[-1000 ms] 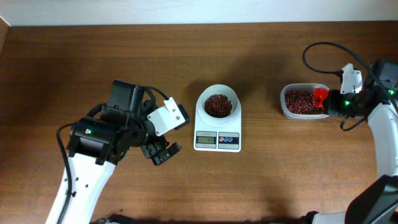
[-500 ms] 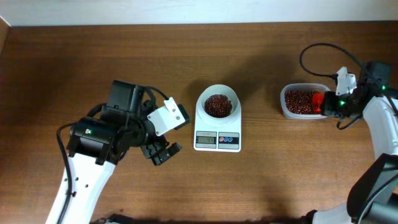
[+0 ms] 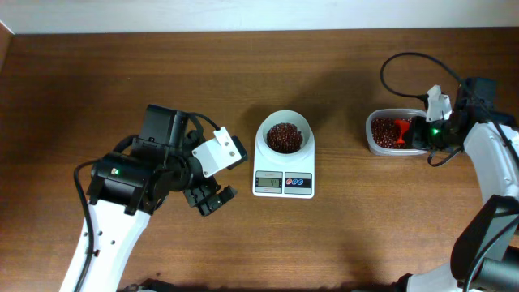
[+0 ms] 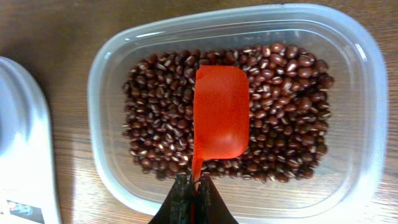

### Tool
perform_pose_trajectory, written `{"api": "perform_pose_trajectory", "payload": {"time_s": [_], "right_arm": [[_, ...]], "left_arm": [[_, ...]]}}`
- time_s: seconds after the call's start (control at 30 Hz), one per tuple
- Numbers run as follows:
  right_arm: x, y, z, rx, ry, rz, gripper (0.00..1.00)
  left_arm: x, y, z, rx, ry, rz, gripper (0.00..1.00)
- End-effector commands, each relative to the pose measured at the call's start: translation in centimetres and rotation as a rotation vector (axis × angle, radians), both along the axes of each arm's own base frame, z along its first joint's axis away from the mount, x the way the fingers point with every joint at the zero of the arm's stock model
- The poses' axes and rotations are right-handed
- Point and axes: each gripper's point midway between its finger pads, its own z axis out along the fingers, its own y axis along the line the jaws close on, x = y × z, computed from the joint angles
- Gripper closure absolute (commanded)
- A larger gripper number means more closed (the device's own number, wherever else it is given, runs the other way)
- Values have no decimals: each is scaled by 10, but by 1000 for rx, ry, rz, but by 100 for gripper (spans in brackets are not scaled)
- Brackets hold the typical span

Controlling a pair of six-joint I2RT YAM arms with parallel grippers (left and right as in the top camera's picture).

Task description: Scoop and weigh 50g on scale

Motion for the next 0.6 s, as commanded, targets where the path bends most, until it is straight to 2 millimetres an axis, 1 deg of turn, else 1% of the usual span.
{"api": "perform_pose_trajectory", "payload": {"time_s": [0.0, 0.13, 0.33, 0.5, 0.57], "right_arm": [[6, 6, 11, 117, -40, -9, 96], [3, 1, 17, 193, -53, -33, 96], [-6, -12, 16, 221, -28, -81, 96], [-5, -12, 28, 334, -76, -95, 96], [-7, -18, 29, 352, -71, -130, 96]], "left_arm": [[1, -1, 8, -15, -25, -13, 1], [1, -1, 8, -15, -25, -13, 1], [1, -1, 8, -15, -25, -13, 1], [1, -1, 8, -15, -25, -13, 1], [1, -1, 8, -15, -25, -13, 1]]}}
